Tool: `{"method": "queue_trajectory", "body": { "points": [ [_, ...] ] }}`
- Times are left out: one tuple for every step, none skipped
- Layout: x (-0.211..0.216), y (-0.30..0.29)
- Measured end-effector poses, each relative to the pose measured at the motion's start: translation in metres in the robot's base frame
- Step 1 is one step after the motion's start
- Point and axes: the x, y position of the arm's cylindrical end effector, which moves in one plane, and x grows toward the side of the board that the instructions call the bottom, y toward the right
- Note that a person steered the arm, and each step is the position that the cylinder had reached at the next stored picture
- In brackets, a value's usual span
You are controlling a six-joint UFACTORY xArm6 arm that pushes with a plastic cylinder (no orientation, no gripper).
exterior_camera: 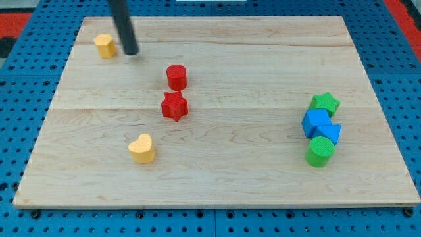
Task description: Push the green star towards the top center
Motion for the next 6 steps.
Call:
{"method": "queue_trajectory", "body": {
  "points": [
    [-0.011, 0.149],
    [-0.007, 0.282],
    [0.056, 0.37],
    [0.149, 0.393],
    [0.164, 0.325],
    [0.125, 0.276]
  ]
}}
